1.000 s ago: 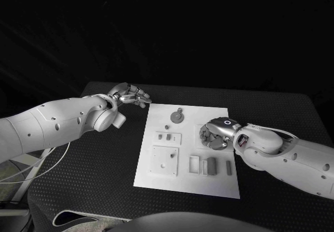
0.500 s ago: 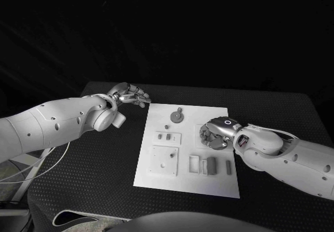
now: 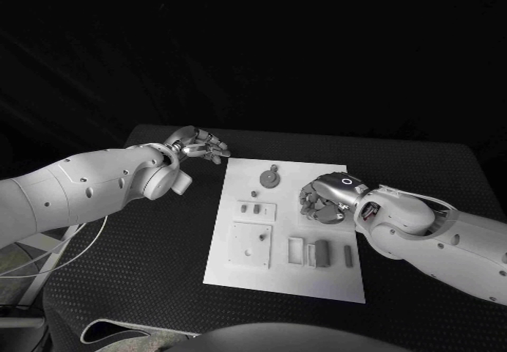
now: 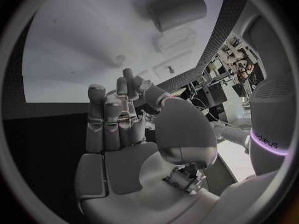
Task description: Assemble the parts on the task board
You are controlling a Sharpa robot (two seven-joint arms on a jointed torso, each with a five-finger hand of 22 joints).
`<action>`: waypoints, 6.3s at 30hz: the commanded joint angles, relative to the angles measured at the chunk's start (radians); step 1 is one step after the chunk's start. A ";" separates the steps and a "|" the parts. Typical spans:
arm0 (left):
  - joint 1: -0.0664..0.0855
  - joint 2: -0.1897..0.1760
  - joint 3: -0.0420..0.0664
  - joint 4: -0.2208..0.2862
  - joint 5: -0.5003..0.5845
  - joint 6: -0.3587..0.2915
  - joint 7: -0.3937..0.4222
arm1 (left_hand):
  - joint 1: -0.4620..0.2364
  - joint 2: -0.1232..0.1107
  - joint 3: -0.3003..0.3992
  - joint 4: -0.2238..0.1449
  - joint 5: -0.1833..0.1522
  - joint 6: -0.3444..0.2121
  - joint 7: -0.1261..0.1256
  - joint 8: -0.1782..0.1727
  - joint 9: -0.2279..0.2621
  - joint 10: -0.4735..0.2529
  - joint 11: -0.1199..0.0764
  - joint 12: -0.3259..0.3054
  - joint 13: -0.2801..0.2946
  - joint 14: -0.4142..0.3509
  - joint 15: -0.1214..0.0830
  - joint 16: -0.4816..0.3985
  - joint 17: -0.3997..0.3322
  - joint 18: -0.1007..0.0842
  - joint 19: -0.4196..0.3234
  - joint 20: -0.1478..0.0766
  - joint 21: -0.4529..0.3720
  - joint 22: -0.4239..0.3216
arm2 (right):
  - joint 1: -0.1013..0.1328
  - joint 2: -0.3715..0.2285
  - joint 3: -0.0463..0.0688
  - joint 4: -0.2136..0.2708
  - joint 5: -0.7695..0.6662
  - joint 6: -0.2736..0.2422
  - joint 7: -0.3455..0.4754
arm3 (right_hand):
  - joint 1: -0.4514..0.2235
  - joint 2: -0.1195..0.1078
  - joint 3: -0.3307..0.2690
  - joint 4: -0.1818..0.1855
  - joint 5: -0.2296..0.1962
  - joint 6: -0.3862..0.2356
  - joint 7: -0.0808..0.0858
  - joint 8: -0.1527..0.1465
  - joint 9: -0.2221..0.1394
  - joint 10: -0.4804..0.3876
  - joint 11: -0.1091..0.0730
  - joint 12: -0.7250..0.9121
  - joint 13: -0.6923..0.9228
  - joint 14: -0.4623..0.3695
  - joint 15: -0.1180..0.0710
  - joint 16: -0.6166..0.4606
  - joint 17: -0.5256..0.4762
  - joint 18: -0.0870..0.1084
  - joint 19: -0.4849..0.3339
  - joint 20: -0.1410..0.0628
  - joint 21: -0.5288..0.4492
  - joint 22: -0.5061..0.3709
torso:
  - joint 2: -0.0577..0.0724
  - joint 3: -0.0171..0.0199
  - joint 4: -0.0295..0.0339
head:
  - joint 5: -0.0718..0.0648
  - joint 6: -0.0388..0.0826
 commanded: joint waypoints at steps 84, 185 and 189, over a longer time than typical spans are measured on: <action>0.001 0.021 0.001 -0.005 0.008 0.012 0.012 | -0.007 0.004 -0.008 0.000 0.000 -0.007 0.001 0.005 -0.003 -0.004 0.001 0.000 -0.004 0.006 0.003 -0.012 0.010 -0.003 -0.001 0.006 0.004 -0.006 | -0.076 0.267 -0.078 -0.031 -0.085 0.073 0.010 | -0.005 0.011 0.014 -0.006 0.003 0.007 -0.001 0.007 0.016 0.006 0.000 -0.003 0.011 0.005 -0.008 0.003 0.005 0.062 0.002 -0.007 0.010 0.020 | 0.000 -0.0008 -0.0001 | 0.072 -0.024; -0.009 0.032 -0.001 -0.042 0.026 0.037 0.035 | -0.028 0.006 -0.017 0.004 0.000 -0.008 0.001 0.008 -0.008 0.006 -0.003 0.003 -0.004 0.008 0.004 -0.028 0.029 -0.004 -0.001 0.007 0.005 -0.014 | 0.076 -0.130 -0.134 0.143 0.693 0.330 -0.402 | -0.409 -0.137 -0.147 0.274 0.003 -0.010 -0.042 0.010 0.155 -0.104 -0.073 0.995 0.973 0.103 -0.077 0.259 0.268 0.062 0.051 -0.075 0.102 0.020 | -0.013 0.0107 -0.0393 | -0.040 0.034; -0.009 0.032 -0.001 -0.042 0.026 0.038 0.036 | -0.030 0.006 -0.017 0.004 0.000 -0.008 0.001 0.008 -0.008 0.006 -0.003 0.002 -0.004 0.007 0.004 -0.029 0.030 -0.004 -0.001 0.007 0.005 -0.014 | 0.060 -0.118 -0.134 0.122 0.675 0.328 -0.397 | -0.413 -0.139 -0.143 0.279 0.003 -0.010 -0.042 0.008 0.155 -0.108 -0.073 0.991 0.970 0.102 -0.077 0.259 0.267 0.062 0.050 -0.075 0.103 0.020 | -0.013 0.0089 -0.0394 | -0.037 0.028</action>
